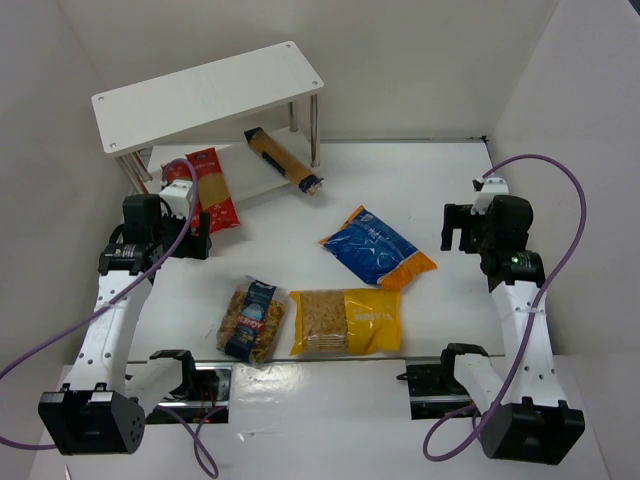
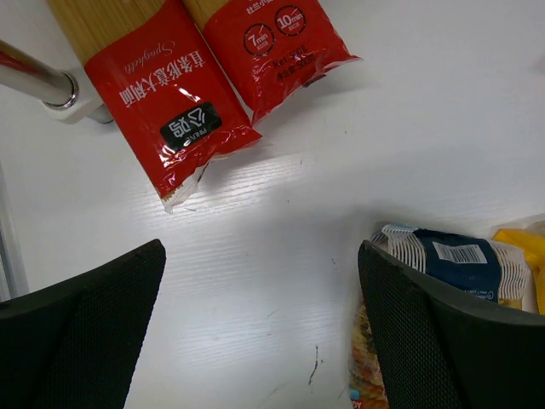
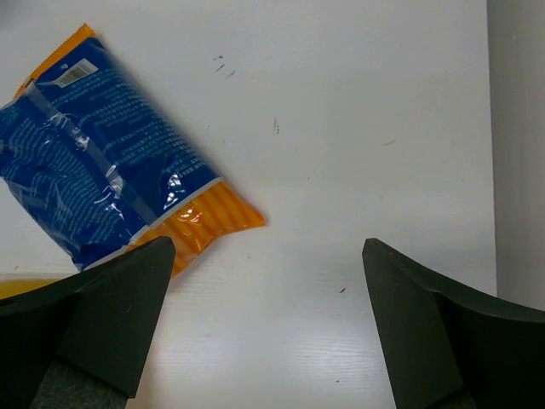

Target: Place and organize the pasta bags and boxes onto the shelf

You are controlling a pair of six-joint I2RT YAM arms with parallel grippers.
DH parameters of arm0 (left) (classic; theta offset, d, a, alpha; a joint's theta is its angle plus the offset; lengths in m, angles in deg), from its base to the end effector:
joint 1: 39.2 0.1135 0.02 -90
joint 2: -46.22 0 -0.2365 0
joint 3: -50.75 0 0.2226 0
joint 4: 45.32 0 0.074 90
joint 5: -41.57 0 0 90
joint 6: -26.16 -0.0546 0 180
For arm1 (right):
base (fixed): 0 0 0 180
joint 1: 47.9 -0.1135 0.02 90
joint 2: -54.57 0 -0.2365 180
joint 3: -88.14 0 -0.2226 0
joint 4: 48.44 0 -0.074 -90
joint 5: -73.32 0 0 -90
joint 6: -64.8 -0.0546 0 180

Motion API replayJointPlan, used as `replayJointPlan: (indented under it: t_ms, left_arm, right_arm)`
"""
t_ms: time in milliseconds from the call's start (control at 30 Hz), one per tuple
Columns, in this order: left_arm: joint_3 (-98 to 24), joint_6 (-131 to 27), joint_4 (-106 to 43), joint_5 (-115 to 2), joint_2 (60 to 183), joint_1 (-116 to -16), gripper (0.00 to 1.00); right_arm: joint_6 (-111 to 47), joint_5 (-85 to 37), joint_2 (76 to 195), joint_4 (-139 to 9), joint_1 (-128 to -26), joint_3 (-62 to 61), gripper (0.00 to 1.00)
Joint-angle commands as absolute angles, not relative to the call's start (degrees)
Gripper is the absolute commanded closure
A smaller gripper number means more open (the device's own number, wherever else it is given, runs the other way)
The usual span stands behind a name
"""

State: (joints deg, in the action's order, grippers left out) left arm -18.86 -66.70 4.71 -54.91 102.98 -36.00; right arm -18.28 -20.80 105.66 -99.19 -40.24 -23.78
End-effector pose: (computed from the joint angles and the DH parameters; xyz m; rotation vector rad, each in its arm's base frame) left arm 0.2096 0.0055 0.2833 0.0557 2.2150 -0.0671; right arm 0.1900 -0.0216 0.2912 -0.0276 2.1589 -0.0694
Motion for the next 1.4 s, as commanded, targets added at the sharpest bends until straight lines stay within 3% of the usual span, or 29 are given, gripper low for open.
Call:
replayJointPlan:
  t_ms: [0, 433, 600, 800, 1367]
  left_arm:
    - [-18.7, -67.2, 3.9, -56.1, 101.8, -35.7, 0.0]
    - [-18.7, -67.7, 3.9, -56.1, 102.3, -35.7, 0.0]
    - [-18.7, -67.7, 4.4, -56.1, 102.3, -35.7, 0.0]
    - [-18.7, -67.7, 4.4, -56.6, 102.3, -35.7, 0.0]
    - [-19.2, -67.7, 4.4, -57.1, 103.4, -35.7, 0.0]
  right_arm:
    - [-17.6, -23.4, 103.9, -95.8, -39.9, -23.9, 0.0]
    - [-15.0, -27.8, 103.0, -96.5, -39.9, -24.5, 0.0]
    - [-9.0, -36.3, 110.3, -99.7, -43.5, -21.7, 0.0]
    - [-3.8, -20.4, 121.5, -97.8, -58.5, -19.9, 0.0]
    - [5.4, -34.6, 146.8, -98.0, -59.8, -12.2, 0.0]
